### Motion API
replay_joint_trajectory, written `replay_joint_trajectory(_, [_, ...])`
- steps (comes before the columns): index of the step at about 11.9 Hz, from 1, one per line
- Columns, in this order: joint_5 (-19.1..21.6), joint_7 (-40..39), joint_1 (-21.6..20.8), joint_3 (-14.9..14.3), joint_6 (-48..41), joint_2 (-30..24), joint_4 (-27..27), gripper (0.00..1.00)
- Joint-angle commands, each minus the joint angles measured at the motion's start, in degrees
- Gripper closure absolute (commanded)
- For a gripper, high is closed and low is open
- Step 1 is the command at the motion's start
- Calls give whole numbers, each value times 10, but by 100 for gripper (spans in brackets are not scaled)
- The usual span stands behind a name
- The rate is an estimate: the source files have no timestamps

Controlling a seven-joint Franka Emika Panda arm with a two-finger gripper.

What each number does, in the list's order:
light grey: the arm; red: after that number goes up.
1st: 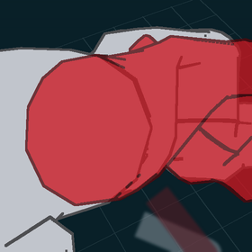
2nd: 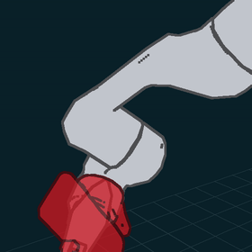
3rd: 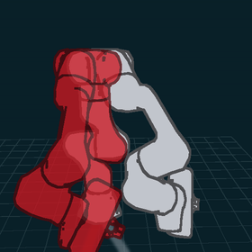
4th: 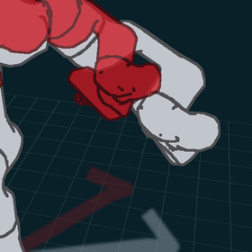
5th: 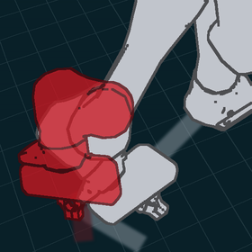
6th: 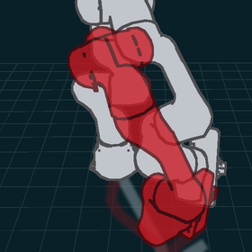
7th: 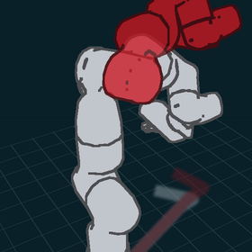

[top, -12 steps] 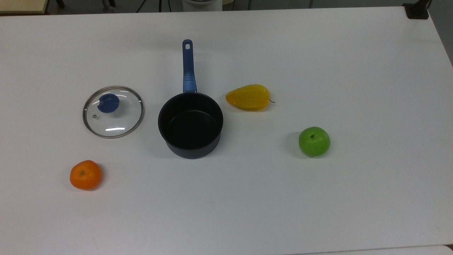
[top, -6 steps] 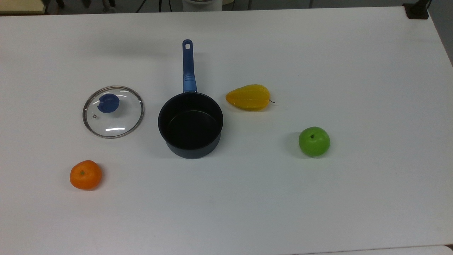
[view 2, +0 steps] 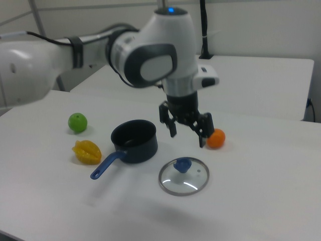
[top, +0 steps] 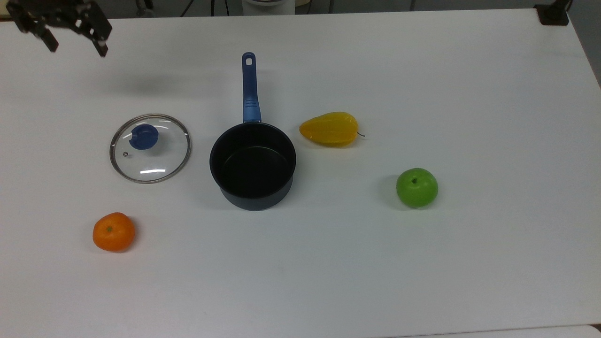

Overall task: Close lid
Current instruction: 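Move the gripper over the glass lid and lower onto its blue knob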

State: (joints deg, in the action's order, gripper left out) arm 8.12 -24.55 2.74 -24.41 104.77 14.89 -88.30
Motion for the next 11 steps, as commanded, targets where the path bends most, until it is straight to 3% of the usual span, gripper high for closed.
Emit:
replay_joint_trajectory(1, [13,-11,-26,-13,84,69,-17,0])
replay_joint_trajectory(6, [21,-8,-94,-13,121,121,-16,0])
replay_joint_trajectory(11, [23,-42,-94,-13,140,145,-16,6])
